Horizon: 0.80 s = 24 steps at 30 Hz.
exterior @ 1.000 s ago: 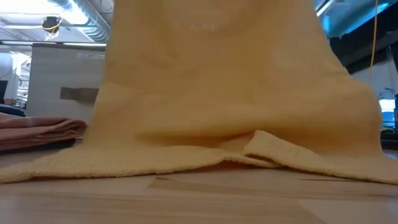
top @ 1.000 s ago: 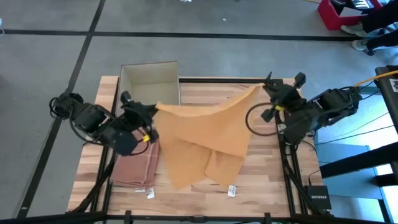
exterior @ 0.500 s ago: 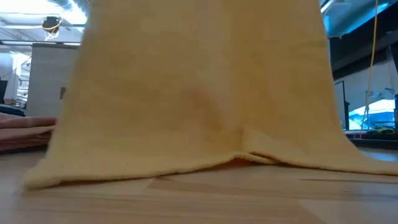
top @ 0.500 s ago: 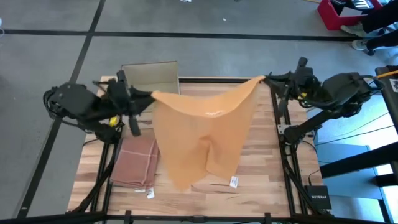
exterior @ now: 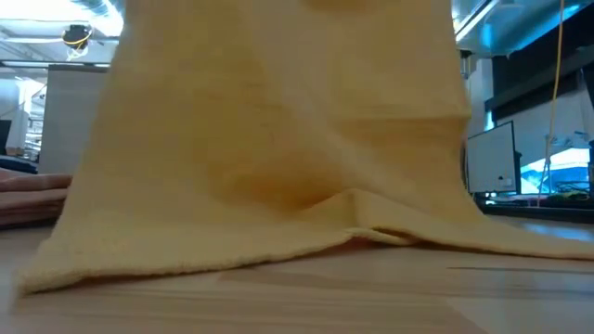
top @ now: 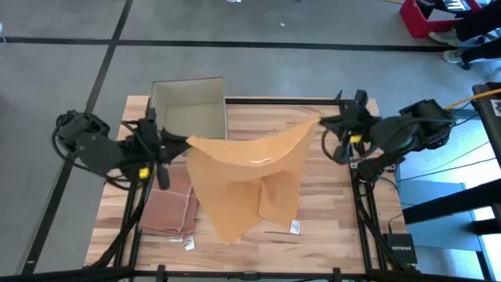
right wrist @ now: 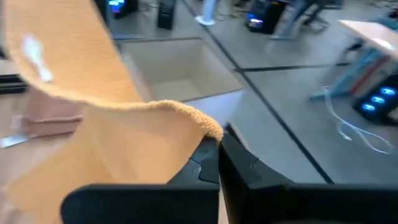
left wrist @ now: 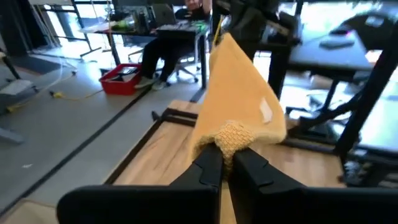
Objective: Fold towel
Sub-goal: Fold the yellow towel
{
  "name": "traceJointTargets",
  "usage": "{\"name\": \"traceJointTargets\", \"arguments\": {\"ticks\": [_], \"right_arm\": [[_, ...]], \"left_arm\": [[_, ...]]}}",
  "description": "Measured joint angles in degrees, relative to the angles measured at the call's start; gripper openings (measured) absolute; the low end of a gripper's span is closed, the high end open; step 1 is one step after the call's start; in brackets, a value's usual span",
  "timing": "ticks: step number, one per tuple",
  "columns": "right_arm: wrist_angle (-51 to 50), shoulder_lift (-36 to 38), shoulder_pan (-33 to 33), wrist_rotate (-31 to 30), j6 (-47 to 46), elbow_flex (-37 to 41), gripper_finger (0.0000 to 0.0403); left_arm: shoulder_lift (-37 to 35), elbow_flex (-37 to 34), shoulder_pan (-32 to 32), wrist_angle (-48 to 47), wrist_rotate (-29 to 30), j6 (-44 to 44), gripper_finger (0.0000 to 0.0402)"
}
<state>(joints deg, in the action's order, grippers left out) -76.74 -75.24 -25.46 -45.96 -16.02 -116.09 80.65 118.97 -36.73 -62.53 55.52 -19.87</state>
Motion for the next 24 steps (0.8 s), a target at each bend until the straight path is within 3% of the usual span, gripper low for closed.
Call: {"name": "traceJointTargets", "arguments": {"ticks": [7,15,24], "right_arm": [[0.43,-0.6,-11.96,-2.19,-0.76,-0.15,0.0001],[0.05,-3.41,-27.11,-7.59,-6.31,-1.55,0.0001],[-13.31,-7.93,-30.04,-8.89,-22.58,-1.37,0.0001]], "left_arm": [[0.48,-0.27,-7.5,-4.11,-0.32,-5.67,0.0005],[0.38,-0.16,-10.46,-12.83,-2.03,-19.01,0.0005],[1.22,-0.16,-10.44,-26.66,-11.61,-34.19,0.0005]]}}
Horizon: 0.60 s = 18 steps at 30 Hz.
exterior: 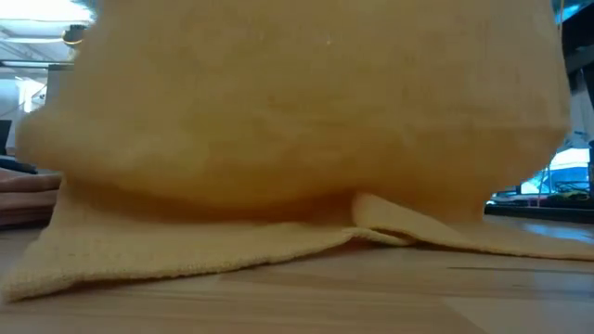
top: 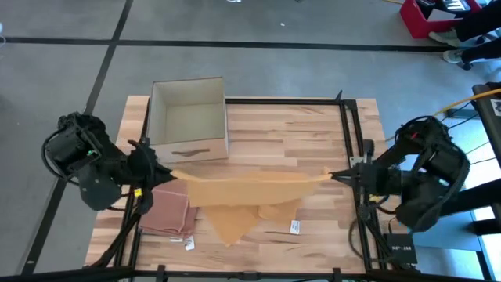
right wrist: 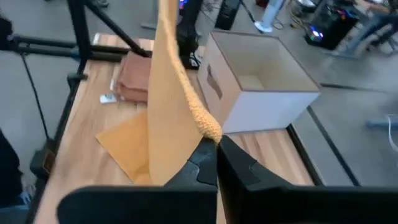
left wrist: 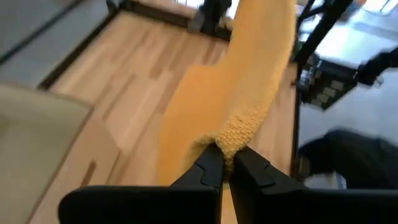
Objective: Fold towel
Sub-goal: Fold the yellow towel
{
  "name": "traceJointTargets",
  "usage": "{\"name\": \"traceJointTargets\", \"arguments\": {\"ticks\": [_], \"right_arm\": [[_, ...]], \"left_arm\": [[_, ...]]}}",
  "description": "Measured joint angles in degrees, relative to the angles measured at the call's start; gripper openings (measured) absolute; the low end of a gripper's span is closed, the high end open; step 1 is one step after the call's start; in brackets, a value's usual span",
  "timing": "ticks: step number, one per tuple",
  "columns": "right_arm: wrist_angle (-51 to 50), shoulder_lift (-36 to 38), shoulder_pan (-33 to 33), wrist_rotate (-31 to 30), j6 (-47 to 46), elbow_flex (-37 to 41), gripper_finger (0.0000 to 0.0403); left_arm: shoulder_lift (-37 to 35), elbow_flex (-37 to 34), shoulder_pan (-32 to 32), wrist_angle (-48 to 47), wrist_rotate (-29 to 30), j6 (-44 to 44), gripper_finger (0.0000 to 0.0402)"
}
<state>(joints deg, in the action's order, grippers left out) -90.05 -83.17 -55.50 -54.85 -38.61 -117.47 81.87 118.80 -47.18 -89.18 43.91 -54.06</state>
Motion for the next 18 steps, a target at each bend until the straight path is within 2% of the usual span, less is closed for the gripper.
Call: {"name": "traceJointTargets", "arguments": {"ticks": [5,10,15,18], "right_arm": [[1.1,-0.59,0.02,0.44,-3.7,7.22,0.0001],[3.56,-0.61,0.02,0.35,-12.56,20.69,0.0001],[15.97,-0.62,0.02,5.18,-17.61,37.33,0.0001],[26.42,-0.68,0.02,7.51,-19.67,46.42,0.0001]], "left_arm": [[0.95,-2.64,0.02,-0.47,-6.55,-2.88,0.0005],[1.52,-10.92,0.17,-0.34,-7.31,-7.08,0.0005],[1.61,-23.65,0.53,7.3,-8.61,-8.79,0.0005],[1.61,-31.37,1.59,14.46,-12.05,-8.8,0.0005]]}}
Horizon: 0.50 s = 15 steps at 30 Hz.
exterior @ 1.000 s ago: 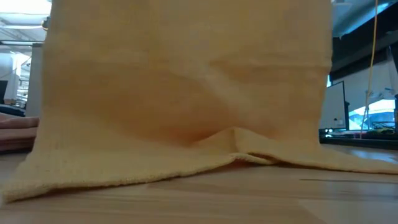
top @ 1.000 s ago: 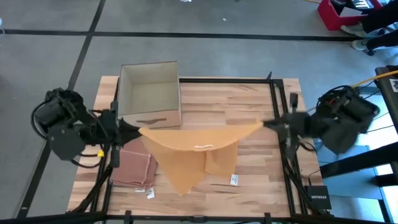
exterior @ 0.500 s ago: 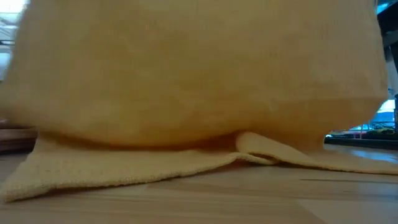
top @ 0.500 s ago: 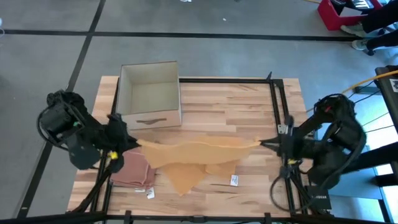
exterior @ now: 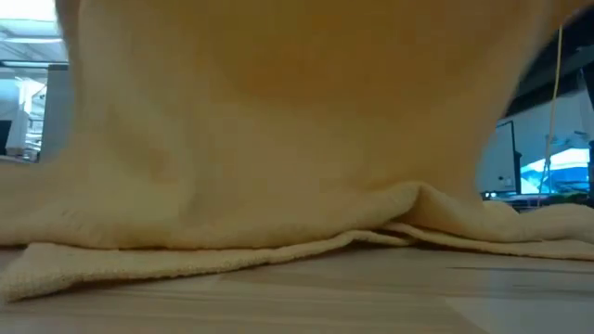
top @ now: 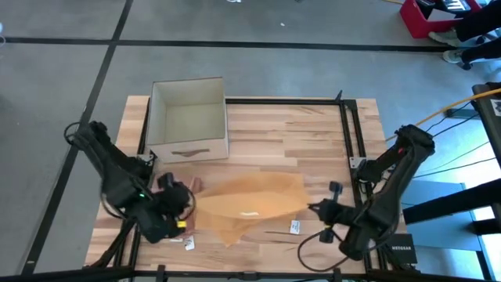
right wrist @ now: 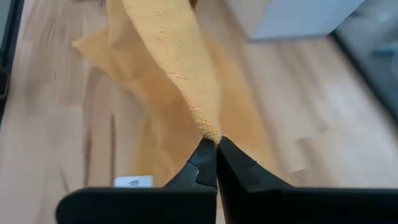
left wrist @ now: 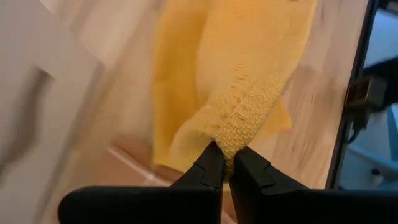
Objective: Fold towel
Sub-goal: Fold the yellow towel
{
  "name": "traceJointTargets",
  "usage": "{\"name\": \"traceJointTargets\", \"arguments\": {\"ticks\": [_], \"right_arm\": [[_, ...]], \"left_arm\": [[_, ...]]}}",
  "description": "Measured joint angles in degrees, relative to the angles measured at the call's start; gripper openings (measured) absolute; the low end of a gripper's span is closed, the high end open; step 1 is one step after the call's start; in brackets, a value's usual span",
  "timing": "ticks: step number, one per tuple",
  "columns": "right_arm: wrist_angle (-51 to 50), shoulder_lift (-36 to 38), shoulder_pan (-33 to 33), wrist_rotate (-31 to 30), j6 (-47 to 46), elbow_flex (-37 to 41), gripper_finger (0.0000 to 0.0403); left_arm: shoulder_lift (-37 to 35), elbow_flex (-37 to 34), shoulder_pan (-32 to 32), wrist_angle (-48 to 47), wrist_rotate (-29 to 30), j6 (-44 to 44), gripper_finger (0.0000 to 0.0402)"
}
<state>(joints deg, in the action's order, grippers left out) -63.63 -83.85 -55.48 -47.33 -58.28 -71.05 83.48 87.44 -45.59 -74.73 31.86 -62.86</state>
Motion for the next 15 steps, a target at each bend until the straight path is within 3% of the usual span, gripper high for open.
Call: {"name": "traceJointTargets", "arguments": {"ticks": [7,15], "right_arm": [[19.64,0.02,0.01,1.2,-0.68,14.74,0.0001],[24.58,0.02,2.4,1.9,-1.49,20.42,0.0001]], "left_arm": [[0.0,-13.75,2.51,8.55,-7.99,-0.4,0.0005],[0.0,-21.65,3.81,11.14,-10.13,-0.55,0.0005]]}}
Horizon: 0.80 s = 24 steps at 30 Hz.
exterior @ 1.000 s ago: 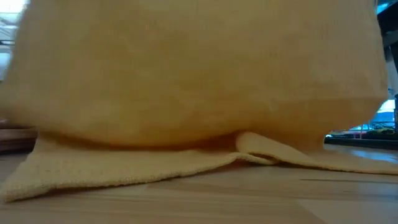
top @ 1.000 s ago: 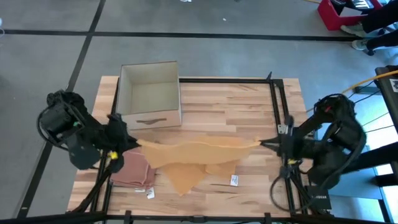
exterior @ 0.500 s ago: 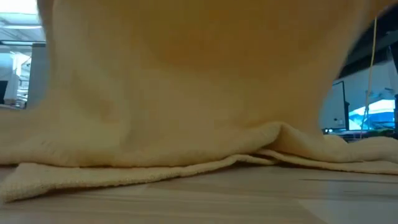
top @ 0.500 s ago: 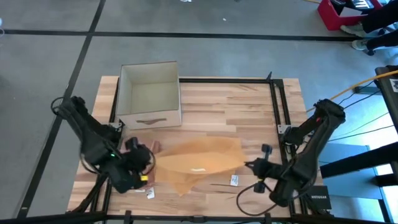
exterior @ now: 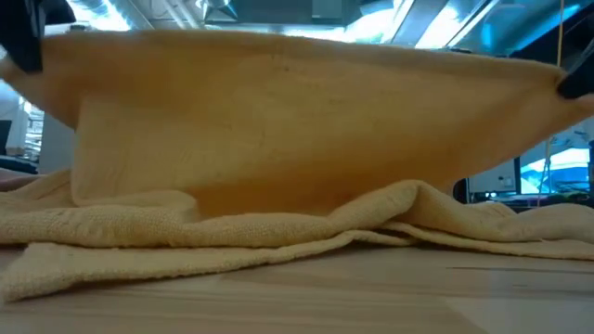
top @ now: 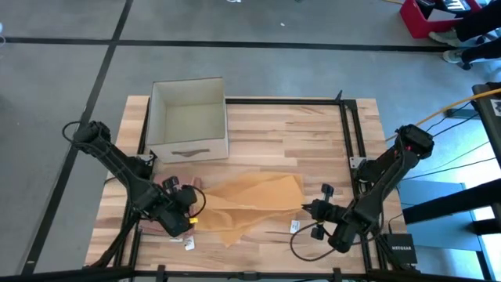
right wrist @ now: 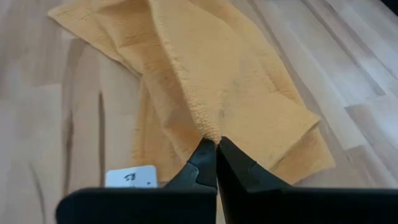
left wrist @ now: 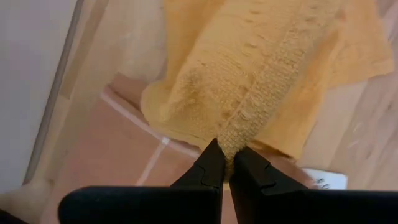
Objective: Fold towel
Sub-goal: Fold the yellow towel
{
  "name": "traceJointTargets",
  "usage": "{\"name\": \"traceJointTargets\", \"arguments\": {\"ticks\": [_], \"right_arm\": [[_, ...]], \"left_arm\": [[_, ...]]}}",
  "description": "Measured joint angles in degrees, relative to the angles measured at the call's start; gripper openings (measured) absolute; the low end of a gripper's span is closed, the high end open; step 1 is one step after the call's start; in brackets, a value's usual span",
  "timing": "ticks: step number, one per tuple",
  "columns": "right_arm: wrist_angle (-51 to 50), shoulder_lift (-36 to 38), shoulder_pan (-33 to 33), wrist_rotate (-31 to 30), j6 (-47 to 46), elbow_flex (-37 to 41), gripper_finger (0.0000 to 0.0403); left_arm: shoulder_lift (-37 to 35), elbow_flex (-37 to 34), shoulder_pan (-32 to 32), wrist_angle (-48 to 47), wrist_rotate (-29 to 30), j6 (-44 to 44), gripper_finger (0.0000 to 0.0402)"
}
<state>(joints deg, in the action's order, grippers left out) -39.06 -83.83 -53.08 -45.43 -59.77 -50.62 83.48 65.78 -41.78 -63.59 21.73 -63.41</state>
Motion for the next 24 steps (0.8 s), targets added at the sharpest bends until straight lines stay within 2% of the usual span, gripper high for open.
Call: {"name": "traceJointTargets", "arguments": {"ticks": [13,21,24], "right_arm": [[5.19,0.07,-0.05,-1.05,0.2,2.09,0.0007],[5.17,0.07,-0.06,-0.9,0.22,2.09,0.0009],[5.17,0.07,-0.08,-0.92,0.22,2.09,0.0009]], "left_arm": [[-0.02,-2.65,0.0,-0.06,-0.04,1.06,0.0011],[-0.02,-2.64,0.0,-0.54,2.55,-0.49,0.0093],[-0.02,-2.65,0.0,-0.52,4.25,-2.26,0.0112]]}}
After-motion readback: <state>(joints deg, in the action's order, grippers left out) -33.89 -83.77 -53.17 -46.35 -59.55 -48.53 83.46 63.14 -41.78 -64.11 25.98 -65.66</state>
